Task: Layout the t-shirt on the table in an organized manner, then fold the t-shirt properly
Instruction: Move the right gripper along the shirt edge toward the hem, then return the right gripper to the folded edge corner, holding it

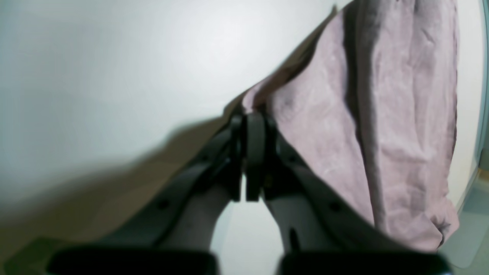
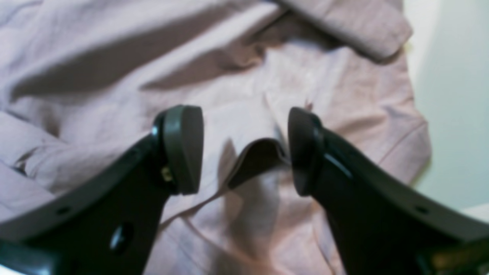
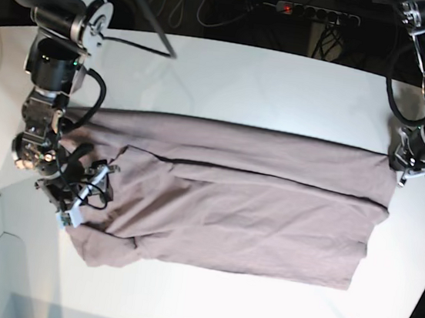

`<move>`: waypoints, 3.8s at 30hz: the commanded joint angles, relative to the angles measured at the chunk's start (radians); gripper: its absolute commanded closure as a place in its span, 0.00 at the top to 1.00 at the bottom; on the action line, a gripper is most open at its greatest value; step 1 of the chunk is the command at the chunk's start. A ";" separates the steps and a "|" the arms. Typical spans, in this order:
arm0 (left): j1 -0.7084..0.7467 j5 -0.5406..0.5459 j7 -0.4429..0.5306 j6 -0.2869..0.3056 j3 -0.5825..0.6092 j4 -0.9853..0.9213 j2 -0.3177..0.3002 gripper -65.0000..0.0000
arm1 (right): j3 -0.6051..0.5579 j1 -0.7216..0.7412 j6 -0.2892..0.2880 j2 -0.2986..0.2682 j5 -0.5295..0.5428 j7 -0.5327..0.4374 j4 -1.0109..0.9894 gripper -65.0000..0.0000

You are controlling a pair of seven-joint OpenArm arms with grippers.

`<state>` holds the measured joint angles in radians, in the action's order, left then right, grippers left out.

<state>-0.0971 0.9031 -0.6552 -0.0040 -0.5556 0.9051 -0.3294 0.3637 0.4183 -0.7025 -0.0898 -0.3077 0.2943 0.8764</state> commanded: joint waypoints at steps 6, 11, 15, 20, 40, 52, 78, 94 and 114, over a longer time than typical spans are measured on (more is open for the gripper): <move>-0.010 0.011 0.002 0.002 -0.008 0.016 -0.018 0.00 | -0.001 0.049 0.004 -0.012 0.017 -0.027 -0.050 0.45; -0.010 0.011 0.002 0.002 -0.008 0.016 -0.018 0.00 | 0.001 0.046 0.004 -0.023 0.017 -0.051 -0.082 0.30; -0.010 0.011 0.002 0.002 -0.008 0.016 -0.018 0.00 | 0.001 0.047 0.004 -0.029 0.017 -0.057 -0.084 0.12; -0.010 0.011 0.002 0.002 -0.007 0.016 -0.018 0.00 | 0.004 0.050 0.004 -0.031 0.017 -0.059 -0.076 0.00; 0.001 0.011 0.002 0.002 -0.004 0.016 -0.017 0.00 | 0.002 0.118 0.004 -0.005 0.017 -0.051 0.014 0.00; 0.003 0.011 0.002 0.002 -0.002 0.016 -0.015 0.00 | 0.008 0.112 0.004 -0.032 0.017 -0.050 0.014 0.54; 0.004 0.011 0.002 0.002 -0.002 0.016 -0.012 0.00 | 0.271 -0.246 0.004 -0.041 0.022 0.113 0.375 0.55; 0.004 0.012 0.002 0.002 -0.002 0.016 -0.012 0.00 | 0.277 -0.276 0.004 -0.021 0.022 0.110 0.218 0.54; 0.102 0.020 -0.008 0.002 -0.010 0.082 -0.014 0.00 | 0.277 -0.468 0.004 -0.020 0.022 0.108 0.419 0.00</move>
<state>0.0036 0.9314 -0.6621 0.0151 -0.5606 0.9771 -0.3267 0.6357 -0.0517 -0.7021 -0.0982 -0.2825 0.4042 1.2774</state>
